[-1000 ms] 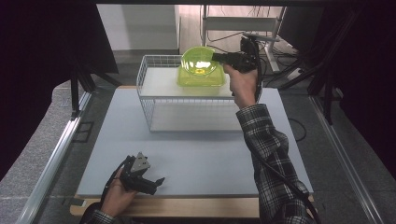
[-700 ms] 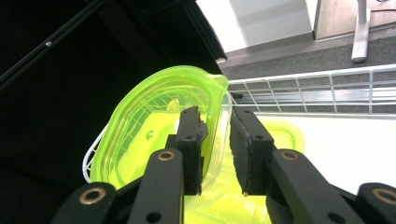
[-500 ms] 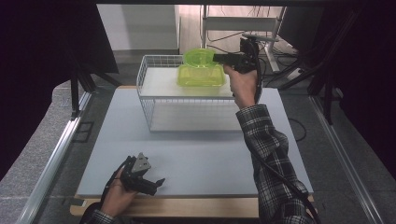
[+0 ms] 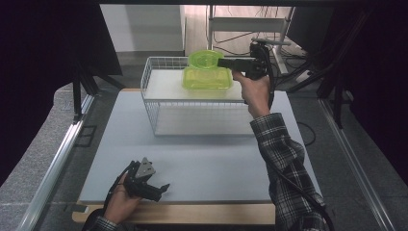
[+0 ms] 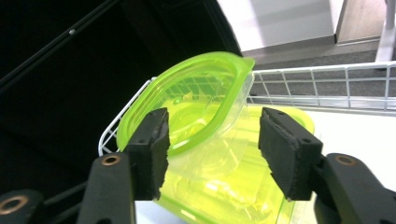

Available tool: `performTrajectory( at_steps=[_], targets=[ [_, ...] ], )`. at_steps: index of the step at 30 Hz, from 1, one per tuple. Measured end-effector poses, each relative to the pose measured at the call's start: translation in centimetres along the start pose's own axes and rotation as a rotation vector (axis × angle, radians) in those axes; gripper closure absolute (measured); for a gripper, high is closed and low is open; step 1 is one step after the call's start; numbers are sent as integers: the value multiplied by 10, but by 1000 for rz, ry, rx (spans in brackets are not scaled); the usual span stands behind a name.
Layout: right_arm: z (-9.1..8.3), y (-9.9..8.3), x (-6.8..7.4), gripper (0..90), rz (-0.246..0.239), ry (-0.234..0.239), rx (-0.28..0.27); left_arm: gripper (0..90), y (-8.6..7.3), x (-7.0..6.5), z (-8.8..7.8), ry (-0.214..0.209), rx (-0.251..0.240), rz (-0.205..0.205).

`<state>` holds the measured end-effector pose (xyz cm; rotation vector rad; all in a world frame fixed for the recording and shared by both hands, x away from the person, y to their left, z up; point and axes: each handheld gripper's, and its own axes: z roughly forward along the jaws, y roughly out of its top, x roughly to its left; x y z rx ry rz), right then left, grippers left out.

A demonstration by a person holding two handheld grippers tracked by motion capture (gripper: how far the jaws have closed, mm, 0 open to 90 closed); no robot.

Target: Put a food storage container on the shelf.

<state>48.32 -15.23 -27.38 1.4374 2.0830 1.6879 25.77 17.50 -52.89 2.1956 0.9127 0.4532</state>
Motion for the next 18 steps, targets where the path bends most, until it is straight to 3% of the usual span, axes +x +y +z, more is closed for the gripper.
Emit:
performTrajectory(
  at_steps=[18],
  targets=[
    [-14,-25,8,205,-166,6,65,1,0,-1,1,4,7,11]
  ],
)
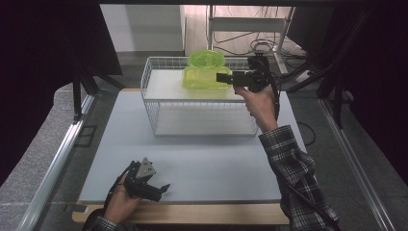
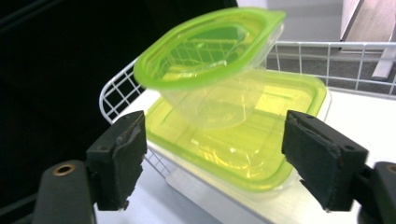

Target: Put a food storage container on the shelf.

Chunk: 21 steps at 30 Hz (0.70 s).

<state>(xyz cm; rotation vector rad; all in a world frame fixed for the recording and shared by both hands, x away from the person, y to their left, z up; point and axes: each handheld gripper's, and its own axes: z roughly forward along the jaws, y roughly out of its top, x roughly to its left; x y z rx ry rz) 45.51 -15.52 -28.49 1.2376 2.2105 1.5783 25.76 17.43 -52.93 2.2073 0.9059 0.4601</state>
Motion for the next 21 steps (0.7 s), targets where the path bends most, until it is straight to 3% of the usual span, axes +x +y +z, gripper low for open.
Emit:
performTrajectory(
  at_steps=[21],
  targets=[
    [-17,-62,13,58,-182,-7,47,1,0,0,1,3,1,3]
  ],
)
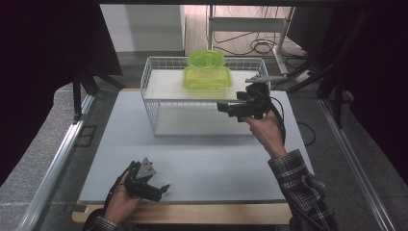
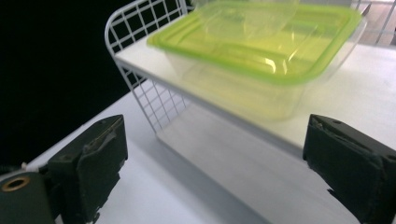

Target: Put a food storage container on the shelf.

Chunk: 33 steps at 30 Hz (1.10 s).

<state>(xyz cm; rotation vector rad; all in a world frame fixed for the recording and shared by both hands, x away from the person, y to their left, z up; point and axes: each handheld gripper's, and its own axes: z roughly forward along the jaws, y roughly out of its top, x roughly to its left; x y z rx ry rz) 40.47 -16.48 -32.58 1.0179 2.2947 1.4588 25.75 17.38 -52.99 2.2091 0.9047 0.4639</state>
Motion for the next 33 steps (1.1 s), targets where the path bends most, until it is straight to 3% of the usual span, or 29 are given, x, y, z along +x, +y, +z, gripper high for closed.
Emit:
performTrajectory(
  at_steps=[7,21,33],
  targets=[
    [-10,-28,1,37,-41,-11,9,1,0,0,0,0,-3,-1],
    [-18,-90,-2,14,-68,-24,92,0,0,0,1,9,-9,1],
    [-22,-140,-6,0,-67,-103,110,0,-1,0,2,26,-2,19]
  ],
)
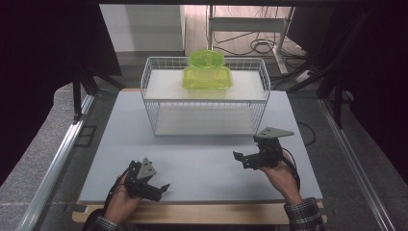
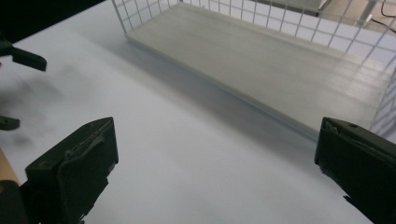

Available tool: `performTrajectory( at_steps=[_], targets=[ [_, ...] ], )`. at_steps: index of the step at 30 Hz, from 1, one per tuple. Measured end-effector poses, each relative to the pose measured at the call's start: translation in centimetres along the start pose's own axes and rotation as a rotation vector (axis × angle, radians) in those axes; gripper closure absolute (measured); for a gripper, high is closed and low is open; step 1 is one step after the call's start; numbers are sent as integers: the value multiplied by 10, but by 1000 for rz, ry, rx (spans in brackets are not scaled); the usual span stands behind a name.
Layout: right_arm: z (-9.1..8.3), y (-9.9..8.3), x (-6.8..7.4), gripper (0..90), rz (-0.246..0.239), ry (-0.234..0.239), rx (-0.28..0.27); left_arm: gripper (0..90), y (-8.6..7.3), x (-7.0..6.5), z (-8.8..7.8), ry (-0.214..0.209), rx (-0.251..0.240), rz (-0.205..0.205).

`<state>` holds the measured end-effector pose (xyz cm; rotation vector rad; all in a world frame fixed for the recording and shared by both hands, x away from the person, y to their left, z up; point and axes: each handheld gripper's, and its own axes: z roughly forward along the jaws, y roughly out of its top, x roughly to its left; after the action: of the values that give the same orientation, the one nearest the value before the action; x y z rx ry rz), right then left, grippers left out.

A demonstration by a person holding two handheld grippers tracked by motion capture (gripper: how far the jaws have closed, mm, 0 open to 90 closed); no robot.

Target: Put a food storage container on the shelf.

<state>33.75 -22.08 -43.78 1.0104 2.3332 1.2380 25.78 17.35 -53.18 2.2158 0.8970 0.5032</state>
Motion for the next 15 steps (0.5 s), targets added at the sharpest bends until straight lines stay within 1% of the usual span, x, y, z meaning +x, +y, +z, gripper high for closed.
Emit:
performTrajectory(
  at_steps=[4,8,10,12,15],
  targets=[
    [3,-16,-2,0,12,-11,10,0,-1,0,1,11,4,16],
    [8,-36,-4,0,12,-40,34,0,-1,0,1,15,4,12],
    [10,-44,-4,0,18,-46,39,0,-2,0,1,15,7,13],
    [14,-53,-3,0,20,-50,55,0,-2,0,1,17,8,13],
    [19,-64,-1,0,7,-58,97,0,-2,1,1,16,9,13]
  ],
)
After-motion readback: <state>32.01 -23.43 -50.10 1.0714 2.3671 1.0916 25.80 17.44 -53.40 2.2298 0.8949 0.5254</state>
